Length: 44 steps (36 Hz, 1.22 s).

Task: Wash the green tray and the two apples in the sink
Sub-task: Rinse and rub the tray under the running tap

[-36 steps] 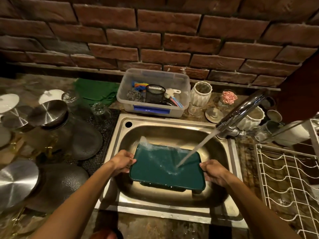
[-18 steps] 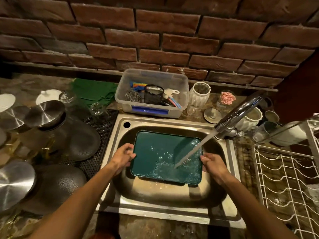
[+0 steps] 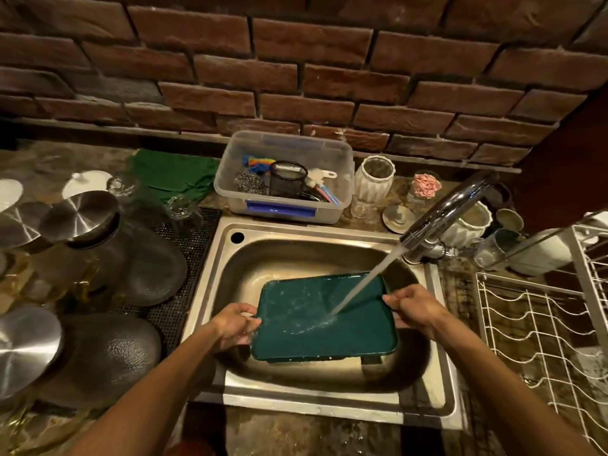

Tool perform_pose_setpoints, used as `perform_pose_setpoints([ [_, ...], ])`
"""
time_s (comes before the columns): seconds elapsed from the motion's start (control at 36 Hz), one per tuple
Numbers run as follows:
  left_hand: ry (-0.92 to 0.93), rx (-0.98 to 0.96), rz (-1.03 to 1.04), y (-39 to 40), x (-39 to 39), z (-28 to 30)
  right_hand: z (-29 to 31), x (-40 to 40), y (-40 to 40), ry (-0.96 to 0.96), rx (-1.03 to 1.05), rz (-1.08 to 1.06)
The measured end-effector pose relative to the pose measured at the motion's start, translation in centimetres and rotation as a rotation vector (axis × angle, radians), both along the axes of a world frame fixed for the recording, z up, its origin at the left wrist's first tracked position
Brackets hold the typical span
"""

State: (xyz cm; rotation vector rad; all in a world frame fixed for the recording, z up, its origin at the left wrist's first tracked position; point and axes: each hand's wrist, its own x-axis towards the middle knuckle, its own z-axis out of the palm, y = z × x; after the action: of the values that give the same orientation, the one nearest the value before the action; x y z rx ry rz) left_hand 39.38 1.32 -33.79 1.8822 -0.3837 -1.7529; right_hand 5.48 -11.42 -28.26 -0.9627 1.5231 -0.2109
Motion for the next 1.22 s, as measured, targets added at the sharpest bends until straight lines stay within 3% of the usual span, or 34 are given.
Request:
perform_pose_setpoints([
  [0.31,-0.087,-0.08,-0.122,-2.3,2.7,4.4,-4.9,1.0,2.8,0.001,0.204,-0.014],
  [0.67,-0.149,-0.262,-0.071,-2.0,2.5,4.2,-4.0,0.9,3.4,-0.232,0.147,-0.241],
  [0.97,-0.122,-0.106,0.048,0.6,-0.4,-0.1,1.0,-0.6,0.8,-0.095,0.049,-0.005],
  [1.22,-0.099,-0.005,-0.138,1.2,0.8,-0.1,1.8,0.0,-0.5,-0.018,0.157,0.052],
])
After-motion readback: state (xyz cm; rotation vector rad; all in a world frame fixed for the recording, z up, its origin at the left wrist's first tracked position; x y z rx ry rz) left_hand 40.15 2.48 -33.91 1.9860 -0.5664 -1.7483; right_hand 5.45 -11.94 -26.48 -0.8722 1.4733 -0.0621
